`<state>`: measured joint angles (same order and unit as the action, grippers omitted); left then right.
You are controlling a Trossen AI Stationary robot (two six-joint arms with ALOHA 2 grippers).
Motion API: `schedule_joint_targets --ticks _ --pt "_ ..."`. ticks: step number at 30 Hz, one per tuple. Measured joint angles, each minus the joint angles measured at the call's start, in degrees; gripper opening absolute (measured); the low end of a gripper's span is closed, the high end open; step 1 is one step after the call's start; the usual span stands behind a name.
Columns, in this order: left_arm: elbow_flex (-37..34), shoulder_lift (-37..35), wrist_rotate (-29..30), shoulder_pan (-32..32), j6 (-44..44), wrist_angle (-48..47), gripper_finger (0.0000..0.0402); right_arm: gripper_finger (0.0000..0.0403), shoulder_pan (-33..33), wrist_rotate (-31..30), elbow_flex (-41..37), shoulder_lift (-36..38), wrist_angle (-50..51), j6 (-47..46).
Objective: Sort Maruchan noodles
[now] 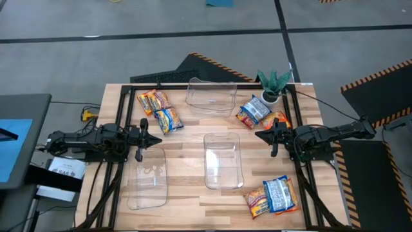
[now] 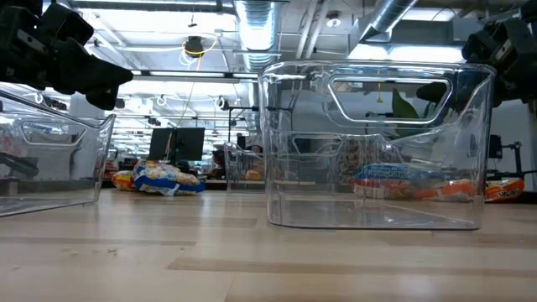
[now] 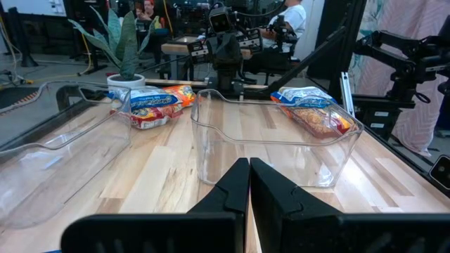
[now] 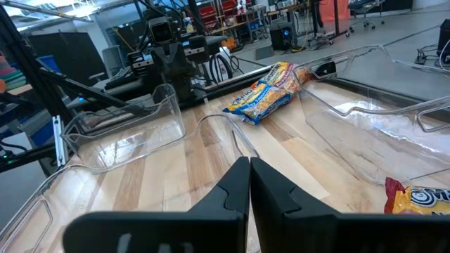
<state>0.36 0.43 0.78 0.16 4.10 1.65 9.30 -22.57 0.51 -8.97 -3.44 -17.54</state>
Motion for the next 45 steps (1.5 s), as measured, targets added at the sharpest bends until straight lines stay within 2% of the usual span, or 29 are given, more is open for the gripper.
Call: schedule_joint_targets --ticks 30,36,40,42,45 --pt "0.00 0.00 0.02 -0.02 0.02 0.00 0.0000 0.0039 0.00 0.00 -0.04 -0.02 -0.91 0.00" --pt "0.01 0.00 0.02 -0.02 0.13 -0.01 0.0000 0.0039 0.00 -0.03 -0.04 -0.02 -8.15 -0.13" --pt "0.01 0.00 0.02 -0.01 0.22 0.00 0.0000 0.0039 -1.32 -4.50 -0.04 -0.14 -22.41 4.56" --pt "0.00 0.00 0.02 -0.02 0.22 0.00 0.0000 0.0039 -2.50 -4.03 -0.01 -1.04 -28.43 4.97" --pt "0.02 0.00 0.02 -0.02 0.22 0.00 0.0000 0.0041 -3.77 -3.50 2.24 -3.85 -27.66 6.44"
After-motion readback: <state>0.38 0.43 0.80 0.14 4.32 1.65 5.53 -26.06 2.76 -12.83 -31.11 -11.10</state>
